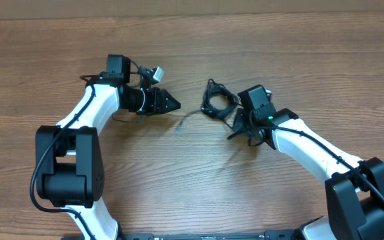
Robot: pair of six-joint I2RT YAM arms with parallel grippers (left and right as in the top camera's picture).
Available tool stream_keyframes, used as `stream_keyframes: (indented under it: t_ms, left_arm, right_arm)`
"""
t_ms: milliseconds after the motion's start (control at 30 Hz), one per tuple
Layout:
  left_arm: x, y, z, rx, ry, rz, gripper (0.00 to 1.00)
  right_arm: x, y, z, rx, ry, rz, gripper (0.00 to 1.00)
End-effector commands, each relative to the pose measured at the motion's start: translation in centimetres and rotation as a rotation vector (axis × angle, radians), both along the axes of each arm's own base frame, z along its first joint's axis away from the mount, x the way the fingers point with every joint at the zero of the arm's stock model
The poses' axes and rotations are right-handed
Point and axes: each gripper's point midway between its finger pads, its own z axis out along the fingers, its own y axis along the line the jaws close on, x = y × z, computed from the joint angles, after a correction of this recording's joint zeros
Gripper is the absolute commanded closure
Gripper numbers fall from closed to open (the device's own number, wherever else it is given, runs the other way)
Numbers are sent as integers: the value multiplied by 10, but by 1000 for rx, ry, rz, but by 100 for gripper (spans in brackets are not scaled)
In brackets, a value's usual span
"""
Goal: Untangle cables
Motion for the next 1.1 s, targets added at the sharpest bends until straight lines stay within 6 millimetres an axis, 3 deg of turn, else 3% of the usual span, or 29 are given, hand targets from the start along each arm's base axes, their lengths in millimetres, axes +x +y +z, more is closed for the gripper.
stream_keyframes:
  t_ms: [0,100,200,367,533,700,833,1067]
  left_arm:
    - [5,0,-8,73,-7,18,52]
    - [8,-1,-14,129,-26,22,51]
    - [12,-3,-18,175,-40,34,52]
    - [23,-10,-21,239,-115,34,54]
    - [44,-34,-6,204,-268,11,52]
    - [48,-55,-10,262,-348,-20,49]
    - [25,-80,-26,296,-351,-147,49]
    - [30,-83,-57,448,-353,-98,47]
  right_arm:
    - [-22,49,7,247,83,187,96]
    - [-38,74,18,368,101,360,96]
    - [-52,83,22,417,124,453,96]
    - [-62,58,4,280,193,407,96]
    - [-61,24,-12,100,227,285,96]
    - [-58,24,-11,101,213,272,96]
    - [-57,24,-11,101,213,272,96]
    - [-57,25,-11,102,209,273,96]
